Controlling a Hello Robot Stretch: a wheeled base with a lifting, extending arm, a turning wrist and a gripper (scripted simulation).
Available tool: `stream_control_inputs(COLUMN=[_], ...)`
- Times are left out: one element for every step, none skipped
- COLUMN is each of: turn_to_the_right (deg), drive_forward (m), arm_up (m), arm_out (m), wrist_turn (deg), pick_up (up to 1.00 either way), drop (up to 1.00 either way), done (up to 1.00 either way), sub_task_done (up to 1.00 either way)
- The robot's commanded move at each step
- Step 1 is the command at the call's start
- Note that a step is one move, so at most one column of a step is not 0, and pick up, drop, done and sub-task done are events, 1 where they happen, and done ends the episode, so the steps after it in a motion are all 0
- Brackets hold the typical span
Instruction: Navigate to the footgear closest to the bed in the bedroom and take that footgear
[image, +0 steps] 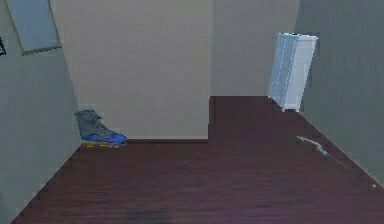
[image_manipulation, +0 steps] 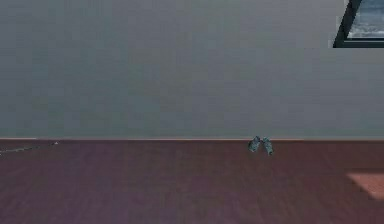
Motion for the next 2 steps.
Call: stream_control_inputs(turn_to_the_right=[-15.0, 0.0], drive_forward=[0.0, 1.0], arm_up=[0.0, 0.0], arm_out=[0.0, 0.0], wrist_turn=[0.0, 0.0], pick_up=[0.0, 0.0], drop=[0.0, 0.0], done=[0.0, 0.0], sub_task_done=[0.0, 0.0])
